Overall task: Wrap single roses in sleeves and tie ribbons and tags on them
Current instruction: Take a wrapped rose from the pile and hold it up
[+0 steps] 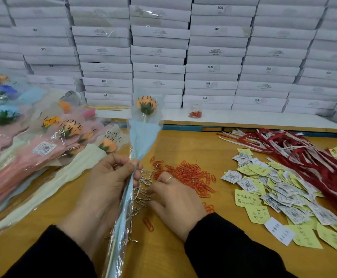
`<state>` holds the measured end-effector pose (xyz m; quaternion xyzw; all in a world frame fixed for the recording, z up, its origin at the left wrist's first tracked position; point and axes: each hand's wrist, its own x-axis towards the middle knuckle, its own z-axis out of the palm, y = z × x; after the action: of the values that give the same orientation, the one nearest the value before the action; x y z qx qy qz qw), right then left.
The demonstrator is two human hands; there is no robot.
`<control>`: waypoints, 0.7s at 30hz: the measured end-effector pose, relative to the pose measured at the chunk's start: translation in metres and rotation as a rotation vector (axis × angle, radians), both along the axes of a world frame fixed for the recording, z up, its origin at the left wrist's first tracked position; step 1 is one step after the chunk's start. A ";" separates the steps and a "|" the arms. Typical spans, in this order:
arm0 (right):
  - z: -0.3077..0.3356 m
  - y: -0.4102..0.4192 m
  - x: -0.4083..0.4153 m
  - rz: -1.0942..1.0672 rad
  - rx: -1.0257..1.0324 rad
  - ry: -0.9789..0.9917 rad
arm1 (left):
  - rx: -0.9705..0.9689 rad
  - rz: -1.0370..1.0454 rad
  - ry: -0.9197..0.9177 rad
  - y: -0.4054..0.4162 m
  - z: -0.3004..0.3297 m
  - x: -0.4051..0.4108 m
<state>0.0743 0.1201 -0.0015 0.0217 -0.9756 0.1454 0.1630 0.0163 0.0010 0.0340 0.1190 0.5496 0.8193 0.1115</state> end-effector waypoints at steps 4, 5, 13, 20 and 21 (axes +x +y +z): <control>-0.004 0.002 -0.004 -0.030 -0.008 -0.026 | -0.022 0.006 0.011 0.001 -0.003 0.001; -0.006 0.002 -0.004 -0.040 -0.017 -0.027 | -0.025 0.011 0.015 0.001 -0.003 0.001; -0.004 0.017 0.008 -0.118 -0.200 0.026 | 0.017 -0.023 0.002 0.003 -0.009 0.005; 0.005 0.042 0.037 -0.237 -0.749 0.305 | -0.002 -0.056 -0.020 0.010 -0.015 0.012; 0.007 0.046 0.040 -0.247 -0.807 0.364 | -0.007 -0.071 -0.026 0.011 -0.015 0.013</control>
<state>0.1142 0.1658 0.0052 -0.1349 -0.7917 0.4868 0.3435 0.0297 0.0123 0.0185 0.1272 0.5464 0.8145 0.1481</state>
